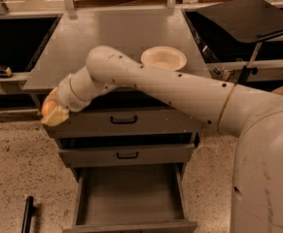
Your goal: Place orange into bottom drawer
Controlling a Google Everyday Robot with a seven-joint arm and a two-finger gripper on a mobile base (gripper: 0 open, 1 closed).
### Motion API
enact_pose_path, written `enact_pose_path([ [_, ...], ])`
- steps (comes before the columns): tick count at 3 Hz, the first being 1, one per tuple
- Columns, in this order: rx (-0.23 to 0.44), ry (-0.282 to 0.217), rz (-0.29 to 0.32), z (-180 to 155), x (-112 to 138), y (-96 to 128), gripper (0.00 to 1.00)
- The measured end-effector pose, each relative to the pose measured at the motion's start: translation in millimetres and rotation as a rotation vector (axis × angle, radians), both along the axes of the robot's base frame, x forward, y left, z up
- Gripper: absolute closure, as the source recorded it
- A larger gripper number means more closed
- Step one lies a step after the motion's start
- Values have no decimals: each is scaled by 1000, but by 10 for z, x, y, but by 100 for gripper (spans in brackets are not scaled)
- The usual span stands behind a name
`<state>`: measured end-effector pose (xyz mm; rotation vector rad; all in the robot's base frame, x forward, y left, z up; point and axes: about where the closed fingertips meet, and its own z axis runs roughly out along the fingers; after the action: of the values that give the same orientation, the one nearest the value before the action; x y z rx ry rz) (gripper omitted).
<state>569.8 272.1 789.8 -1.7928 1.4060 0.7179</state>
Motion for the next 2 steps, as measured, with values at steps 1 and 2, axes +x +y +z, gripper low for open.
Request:
enact_pose_path([
  [1, -83, 47, 28, -755, -289, -20, 100],
  [2, -180, 129, 116, -1215, -735, -145, 100],
])
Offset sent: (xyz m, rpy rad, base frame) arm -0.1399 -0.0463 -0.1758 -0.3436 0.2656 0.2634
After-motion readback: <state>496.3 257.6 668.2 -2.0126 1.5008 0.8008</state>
